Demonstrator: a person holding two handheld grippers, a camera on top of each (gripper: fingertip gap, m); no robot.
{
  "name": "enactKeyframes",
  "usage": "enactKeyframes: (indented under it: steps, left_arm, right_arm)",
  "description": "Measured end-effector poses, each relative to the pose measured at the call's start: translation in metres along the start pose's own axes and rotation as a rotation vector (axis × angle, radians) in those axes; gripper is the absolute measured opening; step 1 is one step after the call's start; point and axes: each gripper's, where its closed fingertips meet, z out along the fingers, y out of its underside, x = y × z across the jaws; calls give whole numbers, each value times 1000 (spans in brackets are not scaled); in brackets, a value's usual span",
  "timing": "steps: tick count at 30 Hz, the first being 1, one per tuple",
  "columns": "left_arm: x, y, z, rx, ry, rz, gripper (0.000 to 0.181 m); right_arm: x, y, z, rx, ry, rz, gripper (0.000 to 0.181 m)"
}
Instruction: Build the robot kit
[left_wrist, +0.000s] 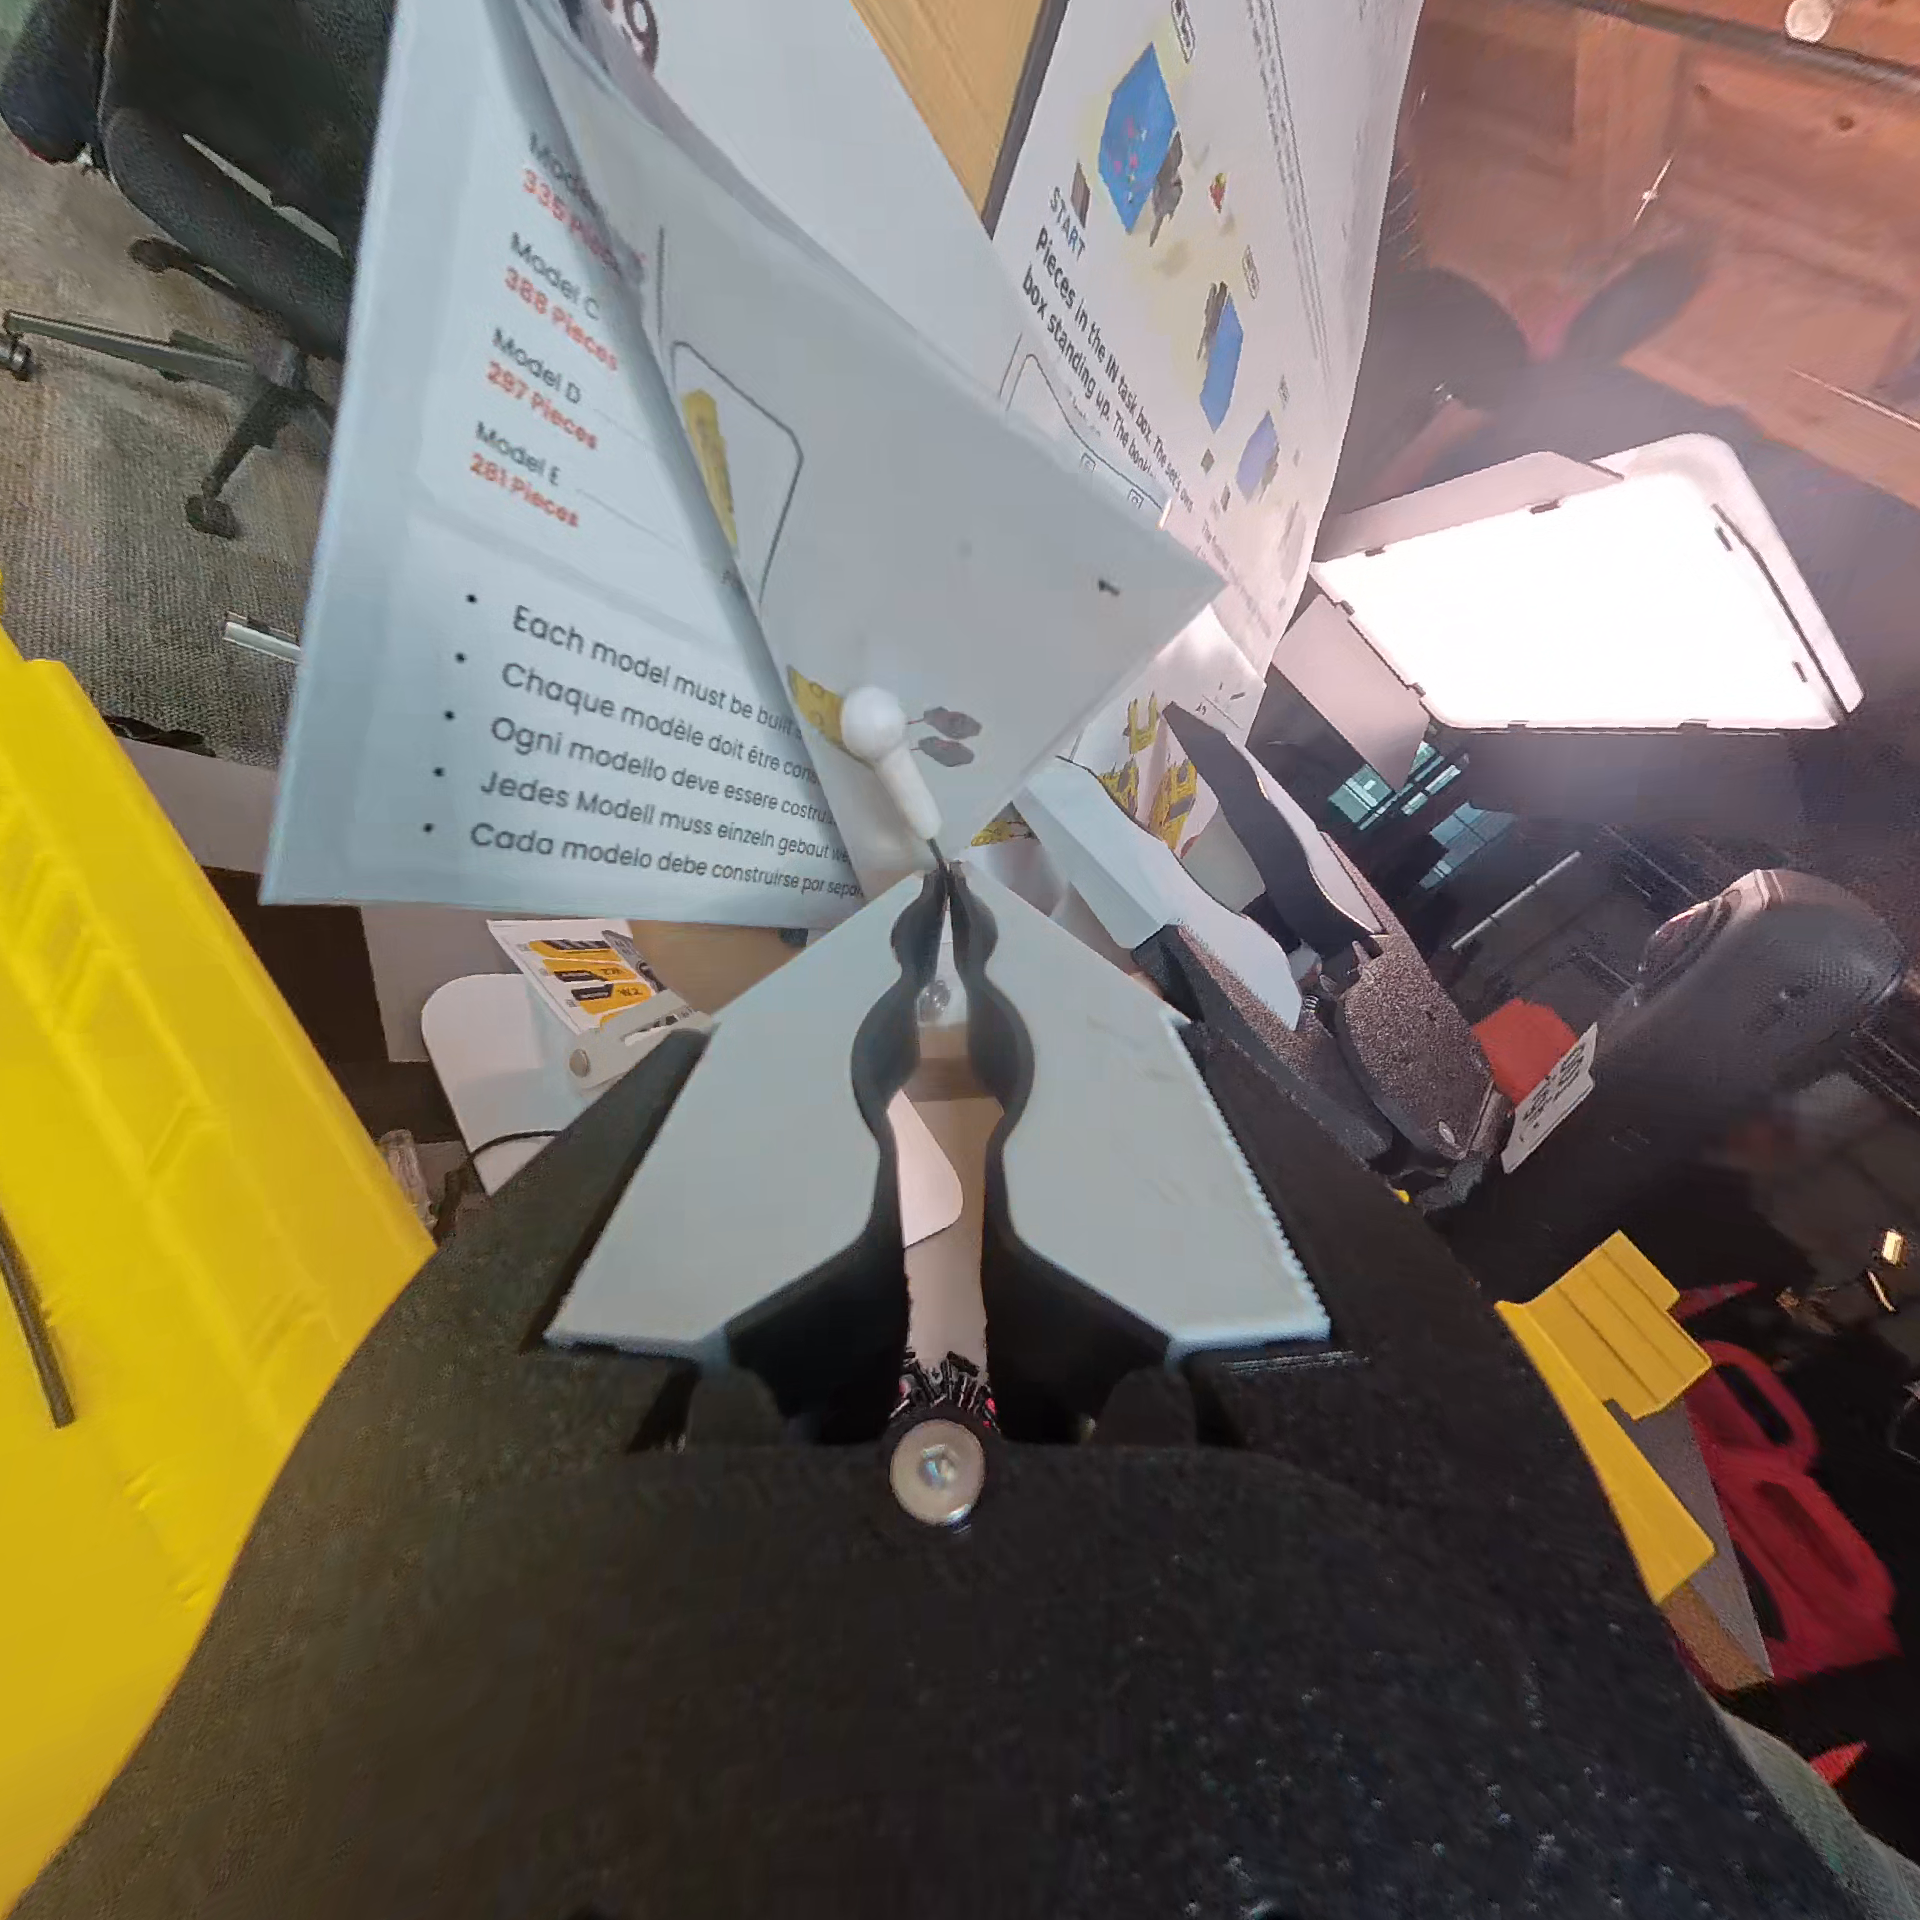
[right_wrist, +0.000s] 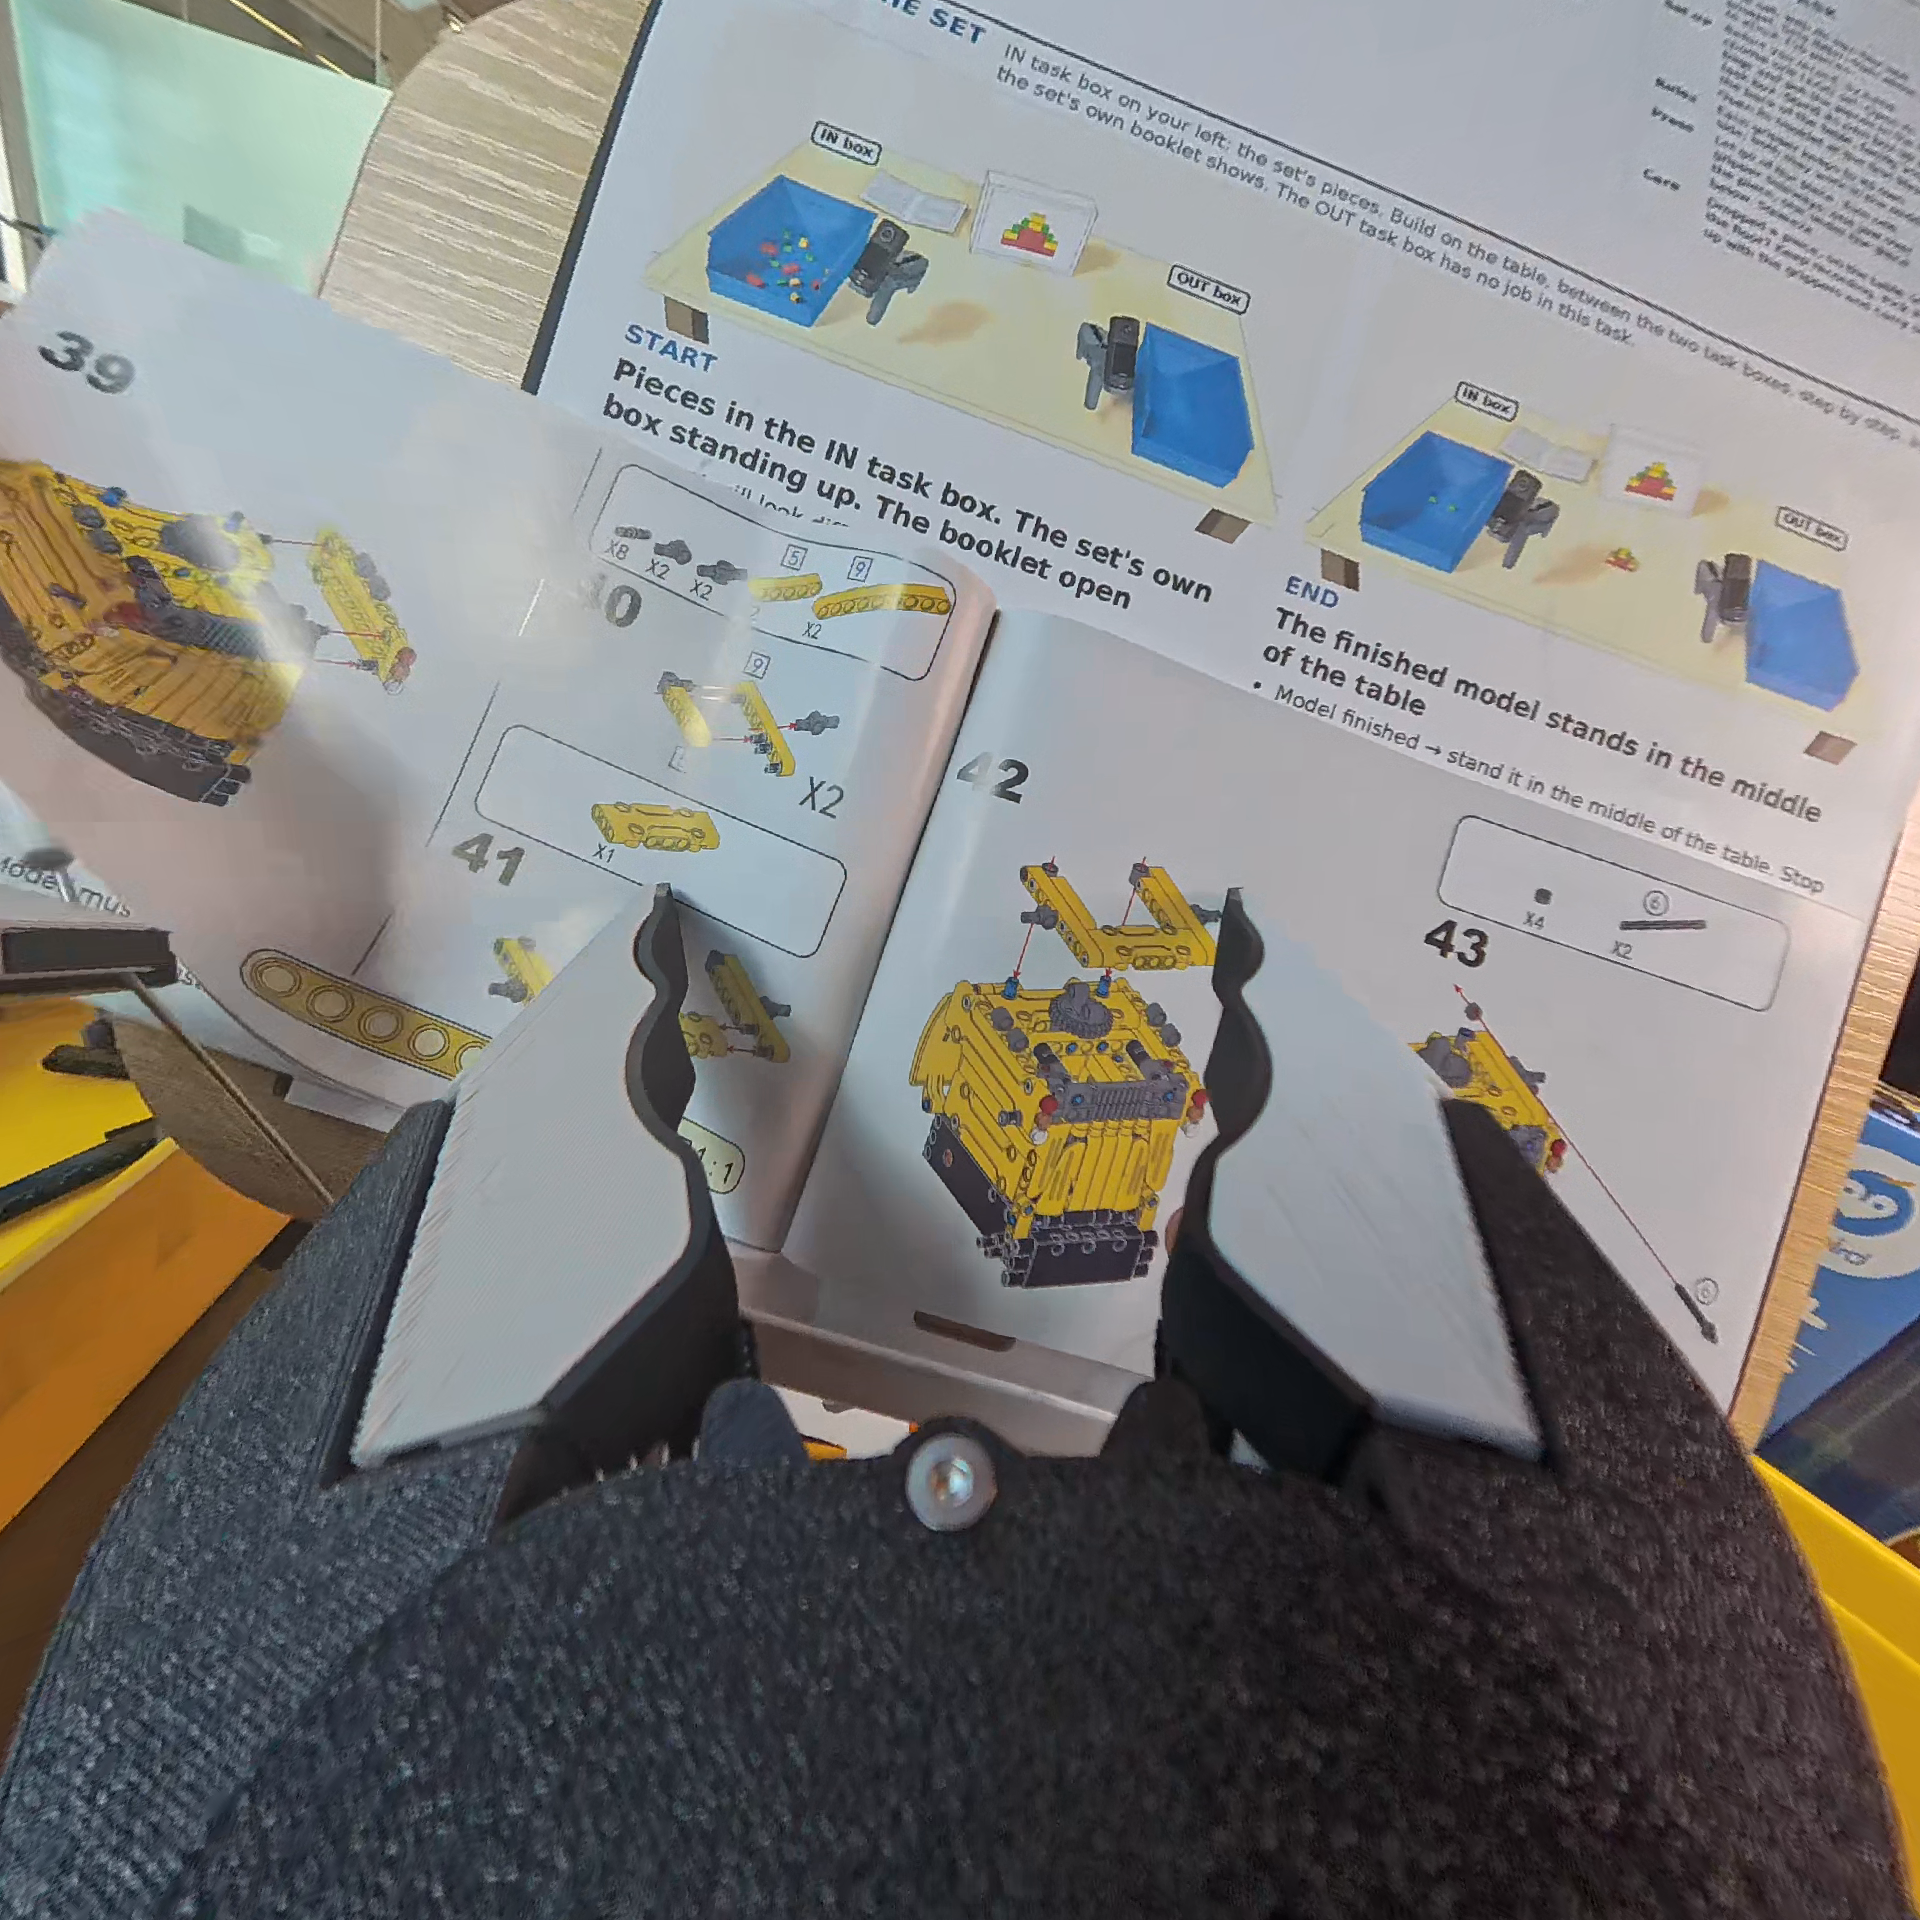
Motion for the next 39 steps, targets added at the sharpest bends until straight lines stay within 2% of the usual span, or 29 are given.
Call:
enactKeyframes:
  steps: [3, 6, 10, 13, 19, 21, 24, 28, 31, 33, 36, 39]
  left_arm:
    - [-6, 5, -6, 46, 6, -78, 0]
    - [-17, 13, -14, 118, 89, -313, 0]
    - [-18, 12, -14, 180, 122, -450, 0]
    - [-17, 10, -13, 188, 111, -455, 0]
    - [-8, 7, -12, 148, 42, -319, 0]
    - [-12, 13, -16, 163, 37, -341, 0]
    - [-19, 24, -21, 190, 95, -500, 0]
    - [-15, 22, -21, 202, 83, -471, 0]
    - [-8, 14, -17, 145, 36, -331, 0]
    - [3, 5, -8, 53, 5, -191, 1]
    - [21, 1, 16, -156, -70, 249, 0]
    - [37, 16, 41, -398, -115, 836, 0]
  right_arm:
    - [-1, 1, -2, 17, 4, 35, 100]
    - [-1, 1, -2, 19, 9, 39, 100]
    - [-1, 2, -2, 16, 14, 55, 100]
    - [-1, 2, -2, 17, 16, 63, 99]
    - [-1, 2, -2, 20, 16, 67, 99]
    - [-1, 3, -2, 20, 16, 80, 99]
    - [-1, 3, -2, 21, 19, 91, 99]
    - [0, 3, -2, 20, 15, 83, 99]
    - [0, 4, -1, 17, 5, 77, 99]
    - [-1, 4, -1, 17, -3, 71, 99]
    - [-1, 4, -3, 22, -31, 68, 99]
    - [0, 6, -4, 12, -62, 52, 97]
